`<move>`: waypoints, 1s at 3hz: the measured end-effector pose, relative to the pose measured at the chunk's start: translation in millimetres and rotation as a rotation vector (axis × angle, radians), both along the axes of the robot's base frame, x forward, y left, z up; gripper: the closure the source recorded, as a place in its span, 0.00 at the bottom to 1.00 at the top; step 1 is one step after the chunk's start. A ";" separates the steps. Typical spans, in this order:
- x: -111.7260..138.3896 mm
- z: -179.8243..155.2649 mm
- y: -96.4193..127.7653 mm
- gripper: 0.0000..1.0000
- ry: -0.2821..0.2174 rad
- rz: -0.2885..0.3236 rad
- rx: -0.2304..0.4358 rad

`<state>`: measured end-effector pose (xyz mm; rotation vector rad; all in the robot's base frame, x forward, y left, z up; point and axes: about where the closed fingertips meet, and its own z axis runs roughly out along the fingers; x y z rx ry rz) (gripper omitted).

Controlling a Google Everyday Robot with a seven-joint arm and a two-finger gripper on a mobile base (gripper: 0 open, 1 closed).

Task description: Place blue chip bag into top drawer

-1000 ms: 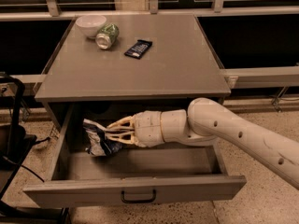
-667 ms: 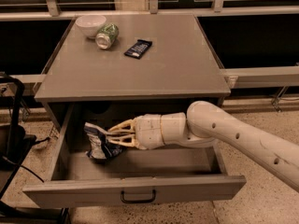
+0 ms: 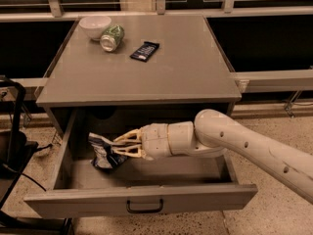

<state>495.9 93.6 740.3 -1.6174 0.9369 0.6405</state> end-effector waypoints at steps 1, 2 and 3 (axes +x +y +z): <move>0.0 0.0 0.1 0.62 0.000 0.000 0.000; 0.0 0.0 0.1 0.39 0.000 0.000 0.000; 0.0 0.0 0.1 0.16 0.000 0.000 0.000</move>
Offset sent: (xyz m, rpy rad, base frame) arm 0.0000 0.0000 0.0000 0.0000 0.0000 0.0001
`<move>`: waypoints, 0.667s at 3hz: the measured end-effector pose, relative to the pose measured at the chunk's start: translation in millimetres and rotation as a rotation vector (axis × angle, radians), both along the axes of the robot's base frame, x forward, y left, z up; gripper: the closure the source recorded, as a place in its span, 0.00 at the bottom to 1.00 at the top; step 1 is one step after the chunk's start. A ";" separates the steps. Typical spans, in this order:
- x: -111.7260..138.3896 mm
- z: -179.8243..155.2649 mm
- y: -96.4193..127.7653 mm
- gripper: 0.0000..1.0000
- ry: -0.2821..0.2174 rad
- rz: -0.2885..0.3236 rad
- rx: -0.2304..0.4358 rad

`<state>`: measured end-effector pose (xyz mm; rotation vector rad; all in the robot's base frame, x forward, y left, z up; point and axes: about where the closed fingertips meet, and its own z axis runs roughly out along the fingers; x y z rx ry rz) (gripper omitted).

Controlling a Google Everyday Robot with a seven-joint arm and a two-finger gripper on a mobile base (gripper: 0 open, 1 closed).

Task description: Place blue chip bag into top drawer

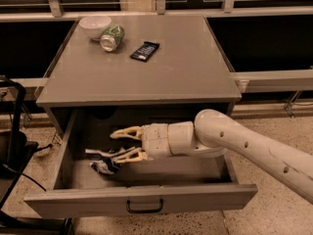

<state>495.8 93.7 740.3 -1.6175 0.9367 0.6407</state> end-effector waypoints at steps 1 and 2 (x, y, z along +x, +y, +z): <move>0.0 0.0 0.1 0.00 0.000 0.000 0.000; 0.0 0.0 0.1 0.00 0.000 0.000 0.000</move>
Offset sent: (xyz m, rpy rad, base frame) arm 0.0000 0.0000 0.0000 0.0000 0.0000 0.0000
